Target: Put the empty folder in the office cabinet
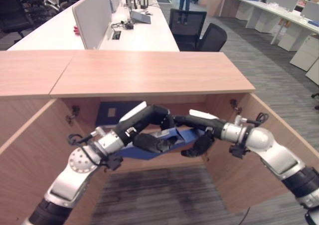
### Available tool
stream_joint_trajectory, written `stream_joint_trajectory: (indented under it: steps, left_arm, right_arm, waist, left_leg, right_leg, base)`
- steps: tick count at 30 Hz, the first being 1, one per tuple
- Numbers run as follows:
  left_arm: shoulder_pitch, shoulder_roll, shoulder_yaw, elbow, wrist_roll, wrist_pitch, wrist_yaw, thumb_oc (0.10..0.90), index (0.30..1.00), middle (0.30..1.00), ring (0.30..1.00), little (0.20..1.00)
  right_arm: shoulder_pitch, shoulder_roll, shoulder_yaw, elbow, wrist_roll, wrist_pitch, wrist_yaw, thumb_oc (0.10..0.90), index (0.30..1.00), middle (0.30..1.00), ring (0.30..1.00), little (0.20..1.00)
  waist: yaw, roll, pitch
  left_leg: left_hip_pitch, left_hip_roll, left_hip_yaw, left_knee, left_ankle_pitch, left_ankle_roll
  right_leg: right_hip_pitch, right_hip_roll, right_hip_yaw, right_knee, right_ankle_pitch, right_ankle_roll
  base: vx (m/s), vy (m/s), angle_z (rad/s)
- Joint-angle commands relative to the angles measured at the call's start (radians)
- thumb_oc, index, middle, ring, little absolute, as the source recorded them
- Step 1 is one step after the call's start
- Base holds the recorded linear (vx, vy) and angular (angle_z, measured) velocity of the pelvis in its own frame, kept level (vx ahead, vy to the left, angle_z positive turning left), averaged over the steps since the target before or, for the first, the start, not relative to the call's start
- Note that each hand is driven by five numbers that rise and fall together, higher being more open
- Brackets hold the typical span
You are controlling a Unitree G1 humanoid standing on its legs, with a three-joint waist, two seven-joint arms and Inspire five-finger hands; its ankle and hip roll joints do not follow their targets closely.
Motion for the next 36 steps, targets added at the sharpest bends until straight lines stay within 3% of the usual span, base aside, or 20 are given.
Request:
stream_joint_trajectory:
  steps: [1, 2, 3, 4, 16, 18, 19, 21, 24, 29, 30, 31, 32, 33, 36]
  left_arm:
    - [-0.270, -0.108, -0.023, -0.088, -0.217, -0.153, 0.046, 0.400, 0.300, 0.300, 0.300, 0.300]
    - [-0.275, -0.108, -0.025, -0.090, -0.217, -0.153, 0.047, 0.400, 0.300, 0.300, 0.300, 0.300]
    - [-0.275, -0.108, -0.025, -0.090, -0.217, -0.153, 0.048, 0.400, 0.300, 0.300, 0.300, 0.300]
    - [-0.283, -0.111, -0.034, -0.088, -0.224, -0.154, 0.045, 0.400, 0.300, 0.300, 0.300, 0.300]
    - [-0.281, -0.107, -0.056, -0.069, -0.254, -0.153, 0.063, 0.400, 0.300, 0.300, 0.300, 0.300]
    - [-0.280, -0.121, -0.061, -0.058, -0.259, -0.154, 0.075, 0.400, 0.300, 0.300, 0.300, 0.300]
    - [-0.280, -0.121, -0.062, -0.057, -0.259, -0.154, 0.075, 0.400, 0.300, 0.300, 0.300, 0.300]
    - [-0.283, -0.138, -0.074, -0.039, -0.262, -0.154, 0.098, 0.400, 0.300, 0.300, 0.300, 0.300]
    - [-0.304, -0.143, -0.098, -0.024, -0.259, -0.152, 0.120, 0.400, 0.300, 0.300, 0.300, 0.300]
    - [-0.321, -0.110, -0.125, -0.026, -0.250, -0.134, 0.114, 0.400, 0.300, 0.300, 0.300, 0.300]
    - [-0.321, -0.110, -0.124, -0.026, -0.250, -0.134, 0.114, 0.463, 0.394, 0.394, 0.394, 0.394]
    - [-0.313, -0.095, -0.126, -0.028, -0.242, -0.130, 0.109, 0.675, 0.712, 0.712, 0.712, 0.712]
    - [-0.313, -0.095, -0.126, -0.028, -0.242, -0.130, 0.109, 0.748, 0.822, 0.822, 0.822, 0.822]
    - [-0.306, -0.082, -0.121, -0.028, -0.228, -0.129, 0.106, 0.800, 0.900, 0.900, 0.900, 0.900]
    - [-0.280, -0.041, -0.090, -0.019, -0.138, -0.134, 0.114, 0.800, 0.900, 0.900, 0.900, 0.900]
  right_arm:
    - [-0.120, 0.053, 0.069, -0.016, -0.014, -0.078, -0.026, 0.800, 0.900, 0.900, 0.900, 0.900]
    - [-0.125, 0.058, 0.081, -0.010, -0.023, -0.080, -0.024, 0.667, 0.700, 0.700, 0.700, 0.700]
    - [-0.127, 0.059, 0.082, -0.009, -0.023, -0.081, -0.024, 0.442, 0.364, 0.364, 0.364, 0.364]
    - [-0.128, 0.069, 0.095, -0.002, -0.022, -0.081, -0.022, 0.400, 0.300, 0.300, 0.300, 0.300]
    - [0.047, 0.268, 0.084, 0.119, 0.175, -0.058, -0.072, 0.400, 0.300, 0.300, 0.300, 0.300]
    - [0.117, 0.331, 0.057, 0.152, 0.310, -0.055, -0.098, 0.400, 0.300, 0.300, 0.300, 0.300]
    - [0.118, 0.331, 0.057, 0.152, 0.311, -0.055, -0.098, 0.400, 0.300, 0.300, 0.300, 0.300]
    - [0.194, 0.407, 0.037, 0.202, 0.481, -0.071, -0.146, 0.400, 0.300, 0.300, 0.300, 0.300]
    - [0.230, 0.458, 0.044, 0.240, 0.592, -0.083, -0.169, 0.400, 0.300, 0.300, 0.300, 0.300]
    - [0.289, 0.471, 0.075, 0.299, 0.618, -0.054, -0.169, 0.400, 0.300, 0.300, 0.300, 0.300]
    - [0.289, 0.472, 0.075, 0.300, 0.618, -0.054, -0.169, 0.400, 0.300, 0.300, 0.300, 0.300]
    - [0.308, 0.459, 0.077, 0.319, 0.588, -0.041, -0.168, 0.400, 0.300, 0.300, 0.300, 0.300]
    - [0.309, 0.459, 0.077, 0.319, 0.588, -0.041, -0.168, 0.400, 0.300, 0.300, 0.300, 0.300]
    - [0.318, 0.452, 0.075, 0.332, 0.576, -0.038, -0.167, 0.400, 0.300, 0.300, 0.300, 0.300]
    - [0.347, 0.424, 0.059, 0.377, 0.497, -0.030, -0.163, 0.400, 0.300, 0.300, 0.300, 0.300]
  waist:
    - [0.015, -0.013, -0.071]
    - [0.015, -0.013, -0.070]
    - [0.015, -0.013, -0.070]
    - [0.015, -0.012, -0.069]
    - [0.013, -0.005, -0.067]
    - [0.006, -0.003, -0.066]
    - [0.007, -0.004, -0.067]
    - [-0.002, -0.003, -0.065]
    - [-0.009, -0.002, -0.064]
    - [-0.013, -0.002, -0.059]
    - [-0.013, -0.002, -0.059]
    - [-0.013, -0.002, -0.059]
    - [-0.013, -0.002, -0.059]
    - [-0.011, -0.003, -0.059]
    - [-0.006, -0.006, -0.059]
  left_leg:
    - [0.001, -0.005, -0.082, -0.007, -0.075, -0.020]
    - [0.000, -0.006, -0.083, -0.007, -0.075, -0.020]
    - [0.001, -0.006, -0.083, -0.007, -0.075, -0.020]
    - [0.000, -0.006, -0.083, -0.007, -0.075, -0.020]
    - [0.003, -0.006, -0.085, -0.007, -0.074, -0.019]
    - [0.004, -0.006, -0.086, -0.007, -0.074, -0.019]
    - [0.004, -0.006, -0.086, -0.007, -0.074, -0.019]
    - [0.005, -0.006, -0.083, -0.007, -0.075, -0.019]
    - [0.005, -0.006, -0.083, -0.007, -0.074, -0.020]
    - [0.006, -0.006, -0.080, -0.007, -0.075, -0.024]
    - [0.006, -0.006, -0.080, -0.007, -0.075, -0.024]
    - [0.006, -0.005, -0.079, -0.007, -0.075, -0.025]
    - [0.006, -0.005, -0.079, -0.007, -0.075, -0.025]
    - [0.006, -0.005, -0.079, -0.007, -0.076, -0.025]
    - [0.007, -0.004, -0.081, -0.007, -0.077, -0.026]
  right_leg:
    - [0.058, -0.024, -0.060, 0.008, -0.065, 0.056]
    - [0.058, -0.024, -0.059, 0.008, -0.065, 0.056]
    - [0.058, -0.024, -0.059, 0.008, -0.065, 0.056]
    - [0.058, -0.024, -0.060, 0.008, -0.066, 0.056]
    - [0.060, -0.024, -0.062, 0.008, -0.065, 0.052]
    - [0.060, -0.025, -0.061, 0.008, -0.065, 0.051]
    - [0.061, -0.025, -0.062, 0.008, -0.065, 0.051]
    - [0.060, -0.025, -0.061, 0.008, -0.065, 0.051]
    - [0.059, -0.024, -0.060, 0.008, -0.064, 0.050]
    - [0.058, -0.024, -0.060, 0.008, -0.062, 0.052]
    - [0.058, -0.024, -0.060, 0.008, -0.062, 0.052]
    - [0.059, -0.025, -0.062, 0.008, -0.063, 0.053]
    - [0.059, -0.025, -0.062, 0.008, -0.063, 0.053]
    - [0.059, -0.025, -0.062, 0.008, -0.063, 0.053]
    - [0.061, -0.025, -0.065, 0.008, -0.065, 0.053]
  base:
    - [0.00, 0.000, 0.00]
    - [0.00, 0.000, 0.00]
    - [0.00, 0.000, 0.00]
    - [0.00, 0.000, 0.00]
    - [0.00, 0.001, 0.01]
    - [0.00, 0.000, 0.00]
    - [0.00, 0.000, 0.00]
    - [0.00, 0.000, 0.00]
    - [0.00, 0.000, -0.01]
    - [0.00, 0.000, 0.00]
    - [0.00, 0.000, 0.00]
    - [0.00, 0.000, 0.00]
    - [0.00, 0.000, 0.00]
    - [0.00, 0.000, 0.00]
    - [0.01, -0.017, 0.04]
